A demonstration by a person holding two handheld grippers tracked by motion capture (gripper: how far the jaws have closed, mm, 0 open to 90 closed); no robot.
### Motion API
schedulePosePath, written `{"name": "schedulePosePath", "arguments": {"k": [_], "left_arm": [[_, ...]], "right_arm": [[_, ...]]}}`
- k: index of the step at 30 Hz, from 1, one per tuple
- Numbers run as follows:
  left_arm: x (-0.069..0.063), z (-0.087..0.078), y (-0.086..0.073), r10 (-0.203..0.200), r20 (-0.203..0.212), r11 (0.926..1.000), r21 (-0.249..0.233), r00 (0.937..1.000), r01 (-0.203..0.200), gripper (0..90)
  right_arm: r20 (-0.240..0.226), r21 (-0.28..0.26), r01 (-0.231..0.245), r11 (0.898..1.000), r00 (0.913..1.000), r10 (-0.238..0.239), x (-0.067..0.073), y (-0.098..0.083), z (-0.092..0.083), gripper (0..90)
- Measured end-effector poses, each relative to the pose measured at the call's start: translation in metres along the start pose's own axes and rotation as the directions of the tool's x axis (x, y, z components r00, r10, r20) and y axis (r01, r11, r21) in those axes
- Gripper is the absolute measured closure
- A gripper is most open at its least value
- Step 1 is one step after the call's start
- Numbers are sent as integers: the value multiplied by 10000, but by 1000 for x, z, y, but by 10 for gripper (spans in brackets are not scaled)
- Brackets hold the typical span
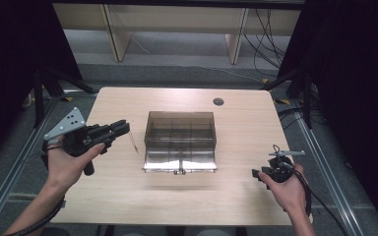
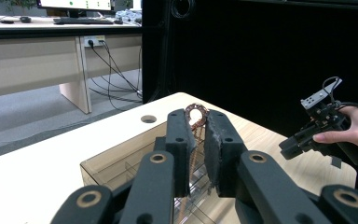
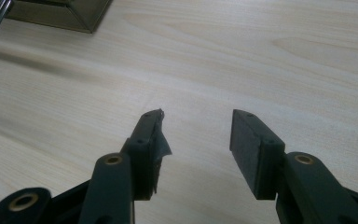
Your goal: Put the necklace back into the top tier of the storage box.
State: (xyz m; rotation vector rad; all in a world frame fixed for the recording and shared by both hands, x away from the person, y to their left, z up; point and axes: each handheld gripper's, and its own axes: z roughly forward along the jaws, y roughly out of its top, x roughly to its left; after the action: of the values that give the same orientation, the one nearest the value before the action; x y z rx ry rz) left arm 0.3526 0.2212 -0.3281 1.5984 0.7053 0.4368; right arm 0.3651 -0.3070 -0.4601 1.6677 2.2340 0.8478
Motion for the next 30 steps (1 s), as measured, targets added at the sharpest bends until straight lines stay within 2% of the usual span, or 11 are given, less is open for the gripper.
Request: {"name": "schedulePosePath", "arguments": {"k": [16,17,18,21,22,23,25,26,27,30], "left_arm": [[-4,9,2,28,181,10000,30,9998,-29,798],[-4,10,2,47,205,10000,26,9998,-48,798],[-4,11,2,21,215,10000,1,9998,-21,798],[-5,12,2,-87,158,9999,75,9998,86,798],[-5,12,2,-86,172,9999,75,9998,85,798],[-6,13,2,-86,176,9999,79,9998,84,798],[-5,14,3,114,263,9999,26,9996,-115,798],[-5,15,3,138,281,9999,32,9995,-139,798],[-5,16,3,115,283,9999,36,9995,-117,798],[-6,17,3,150,312,9999,39,9994,-152,798]], "right_arm": [[-18,-29,24,10000,10000,-24,-1,0,0,544],[27,-339,172,9993,9999,-171,-2,-1,2,544],[-183,-290,134,9995,9997,-140,-2,-1,1,544],[-206,-292,130,9995,9997,-136,-2,0,1,544],[-64,-378,183,9991,9998,-185,-2,-1,2,544],[-162,-478,21,9989,9999,-29,-1,-1,3,544],[-144,-321,150,9994,9998,-155,-2,-1,2,544],[-79,-374,172,9992,9998,-175,-2,-1,2,544],[-343,-431,-2,9991,9994,-13,-1,-1,2,544],[-320,-420,38,9991,9995,-52,-1,-1,2,544]]}}
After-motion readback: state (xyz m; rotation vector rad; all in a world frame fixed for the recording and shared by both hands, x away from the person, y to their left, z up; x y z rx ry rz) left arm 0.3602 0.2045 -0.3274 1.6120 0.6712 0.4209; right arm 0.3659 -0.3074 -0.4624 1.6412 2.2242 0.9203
